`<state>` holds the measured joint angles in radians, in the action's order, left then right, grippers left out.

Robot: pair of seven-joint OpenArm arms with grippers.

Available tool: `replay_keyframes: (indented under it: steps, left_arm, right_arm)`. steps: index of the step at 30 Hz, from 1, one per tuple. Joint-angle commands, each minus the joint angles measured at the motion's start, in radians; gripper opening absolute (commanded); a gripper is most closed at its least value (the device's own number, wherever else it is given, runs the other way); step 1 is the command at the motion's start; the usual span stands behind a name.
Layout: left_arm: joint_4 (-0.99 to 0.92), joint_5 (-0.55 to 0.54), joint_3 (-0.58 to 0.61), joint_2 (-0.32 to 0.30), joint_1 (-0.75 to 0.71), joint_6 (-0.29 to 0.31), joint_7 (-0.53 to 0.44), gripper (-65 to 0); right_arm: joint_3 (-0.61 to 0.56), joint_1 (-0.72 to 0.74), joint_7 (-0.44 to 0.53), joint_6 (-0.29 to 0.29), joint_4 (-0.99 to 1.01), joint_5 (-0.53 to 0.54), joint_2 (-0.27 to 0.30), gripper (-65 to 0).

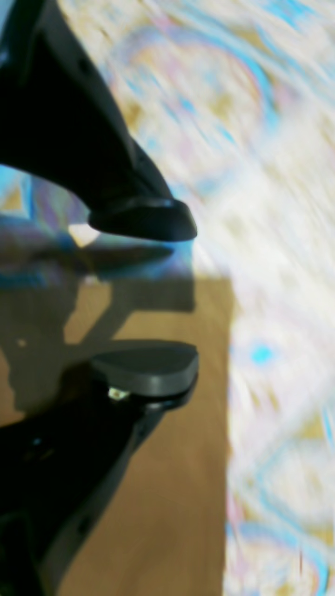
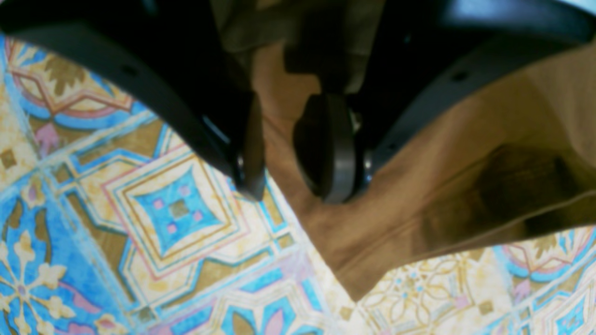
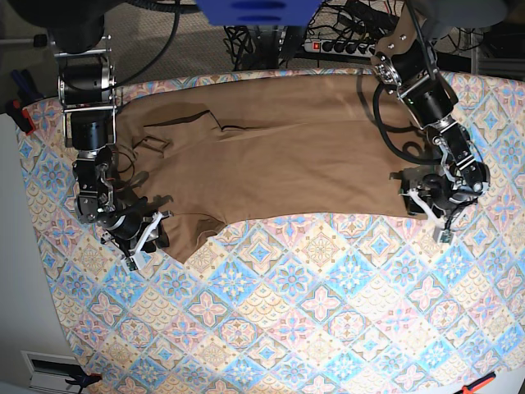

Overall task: Layout the t-shirt on the table in an organized manner, then fold the t-shirt properly
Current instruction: 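Grasp the shirt's side edges with both grippers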

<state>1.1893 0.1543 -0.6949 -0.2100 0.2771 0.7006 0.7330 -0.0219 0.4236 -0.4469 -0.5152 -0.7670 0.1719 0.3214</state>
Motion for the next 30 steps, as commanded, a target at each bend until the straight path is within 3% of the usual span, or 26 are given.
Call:
replay_keyframes:
  steps: [1, 5, 7, 12, 14, 18, 30]
  left_arm:
    - [-0.001, -0.005, -0.001, -0.007, 0.015, -0.002, -0.011, -30.9]
    - [-0.010, -0.005, 0.001, 0.001, 0.012, -0.002, -0.011, -31.1]
    - [-0.024, -0.005, 0.001, 0.001, -0.002, -0.002, -0.011, -34.3]
    - [-0.038, 0.003, 0.002, 0.001, -0.006, -0.002, -0.011, -56.1]
    - [-0.038, 0.004, 0.001, 0.001, -0.008, -0.002, -0.008, -65.0]
    - [-0.038, 0.004, -0.003, 0.001, -0.019, -0.002, -0.006, -65.0]
    - [-0.001, -0.006, -0.003, 0.001, -0.048, -0.002, -0.006, -65.0]
  right_arm:
    - [-0.008, -0.004, -0.077, -0.021, 0.004, -0.028, 0.000, -45.4]
    - [-0.008, -0.004, -0.077, -0.021, 0.004, -0.028, 0.000, -45.4]
    - [-0.013, -0.004, -0.077, -0.021, 0.004, -0.028, 0.000, -45.4]
    - [-0.017, -0.004, -0.077, -0.021, 0.004, -0.028, 0.000, -45.6]
    - [-0.017, -0.004, -0.077, -0.021, 0.004, -0.028, 0.000, -49.2]
    - [-0.019, -0.004, -0.077, -0.021, 0.004, -0.028, 0.000, -64.7]
    - [-0.010, -0.030, -0.211, -0.021, -0.095, -0.028, 0.003, -65.0]
